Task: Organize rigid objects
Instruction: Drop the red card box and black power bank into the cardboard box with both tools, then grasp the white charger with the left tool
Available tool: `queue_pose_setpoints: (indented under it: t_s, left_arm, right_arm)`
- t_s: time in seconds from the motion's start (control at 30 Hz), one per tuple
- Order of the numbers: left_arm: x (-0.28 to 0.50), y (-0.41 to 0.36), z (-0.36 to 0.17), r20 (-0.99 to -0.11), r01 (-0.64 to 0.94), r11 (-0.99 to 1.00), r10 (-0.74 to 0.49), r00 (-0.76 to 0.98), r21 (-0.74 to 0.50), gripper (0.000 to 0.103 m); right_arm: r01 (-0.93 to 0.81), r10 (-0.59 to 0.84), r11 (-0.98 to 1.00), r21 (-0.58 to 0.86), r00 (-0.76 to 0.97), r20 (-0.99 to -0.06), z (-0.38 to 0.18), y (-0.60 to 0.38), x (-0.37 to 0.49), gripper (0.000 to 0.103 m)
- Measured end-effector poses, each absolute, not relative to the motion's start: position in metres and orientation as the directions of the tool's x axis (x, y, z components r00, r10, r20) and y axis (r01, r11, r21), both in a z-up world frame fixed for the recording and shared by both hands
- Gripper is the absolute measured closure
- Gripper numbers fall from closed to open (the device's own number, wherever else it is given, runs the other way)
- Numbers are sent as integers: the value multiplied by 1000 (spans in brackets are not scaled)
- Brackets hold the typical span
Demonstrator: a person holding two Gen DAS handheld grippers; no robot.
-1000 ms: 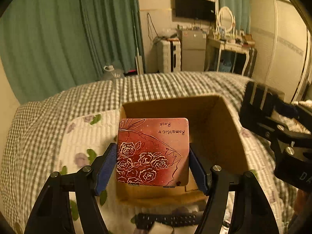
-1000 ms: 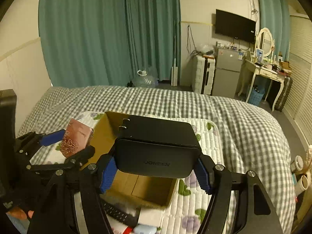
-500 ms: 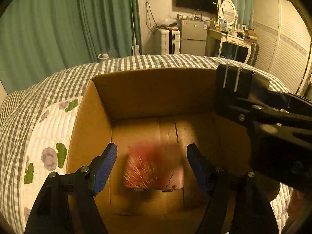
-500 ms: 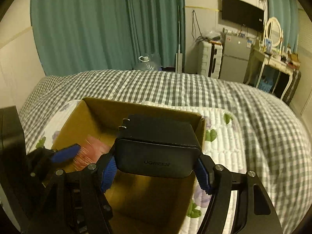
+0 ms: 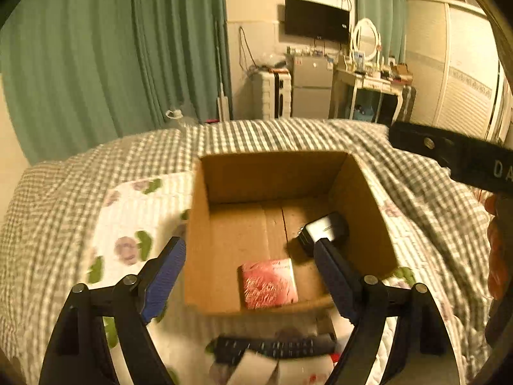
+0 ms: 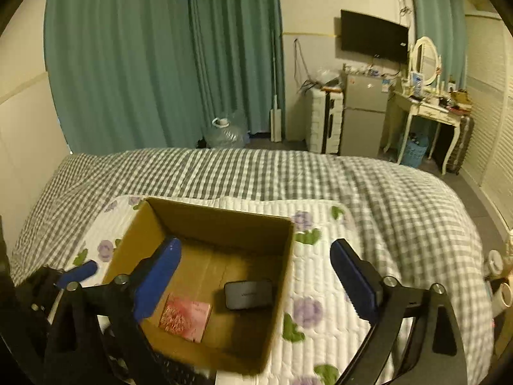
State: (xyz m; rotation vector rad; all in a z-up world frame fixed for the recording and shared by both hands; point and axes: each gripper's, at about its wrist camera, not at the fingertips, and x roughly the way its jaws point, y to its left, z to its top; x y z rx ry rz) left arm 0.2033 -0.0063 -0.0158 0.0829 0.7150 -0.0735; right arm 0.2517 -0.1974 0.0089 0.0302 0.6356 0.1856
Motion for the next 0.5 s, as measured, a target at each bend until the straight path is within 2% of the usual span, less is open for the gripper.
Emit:
queue_pose_setpoints:
  t_s: [0.27,0.37,0.5]
  left_arm:
    - [129,16,30,-610,47,997,-3,792,56,14]
    - [109,23,25,-610,24,997,29,792,79,14]
    - [95,29,-2,-643,32,998,13,766,58,14]
  right_arm:
    - [-174,132,985,-15,798,-588,43,-184,159,2]
    - [-182,123,983,-33,779,-615,32,-176,132,2]
    - [-173,121,985,-13,737,-665,-3,-172,112,2]
